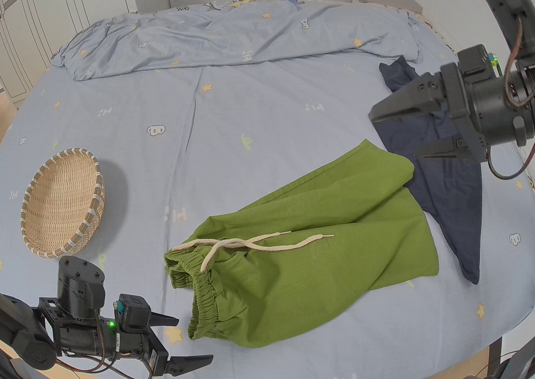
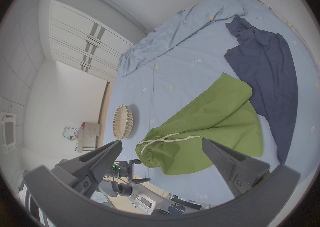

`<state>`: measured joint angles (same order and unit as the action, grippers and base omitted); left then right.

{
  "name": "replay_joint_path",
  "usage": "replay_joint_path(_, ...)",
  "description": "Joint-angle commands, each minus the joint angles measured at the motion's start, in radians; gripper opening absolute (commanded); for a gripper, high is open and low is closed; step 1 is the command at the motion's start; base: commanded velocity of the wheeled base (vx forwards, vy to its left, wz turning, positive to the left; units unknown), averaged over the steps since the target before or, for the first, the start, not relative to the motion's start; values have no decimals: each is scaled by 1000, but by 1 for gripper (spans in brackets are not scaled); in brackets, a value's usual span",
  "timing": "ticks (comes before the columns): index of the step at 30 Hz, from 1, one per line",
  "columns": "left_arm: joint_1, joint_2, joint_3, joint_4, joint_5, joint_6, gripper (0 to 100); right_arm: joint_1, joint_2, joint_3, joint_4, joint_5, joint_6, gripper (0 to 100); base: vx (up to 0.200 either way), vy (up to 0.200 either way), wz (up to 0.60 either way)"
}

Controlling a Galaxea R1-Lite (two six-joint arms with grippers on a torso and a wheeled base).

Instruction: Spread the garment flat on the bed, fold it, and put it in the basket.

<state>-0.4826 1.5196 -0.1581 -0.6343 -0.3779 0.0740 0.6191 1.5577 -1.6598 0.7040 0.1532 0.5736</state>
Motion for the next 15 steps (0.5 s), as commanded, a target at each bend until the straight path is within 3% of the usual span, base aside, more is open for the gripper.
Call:
replay_joint_path(1,-24,203,5,-173,83,9,100,-182,-309,408,-310,220,-23,100,0,0,0)
replay_joint_path(10,-25,275,-43,-225,82,-2,100,-202,-317,545,-354,235,-1,100,0,0,0)
replay_joint_path(15,-21,338,-41,-301,80,-23,100,-205,-309,684,-483,235,-1,100,0,0,0)
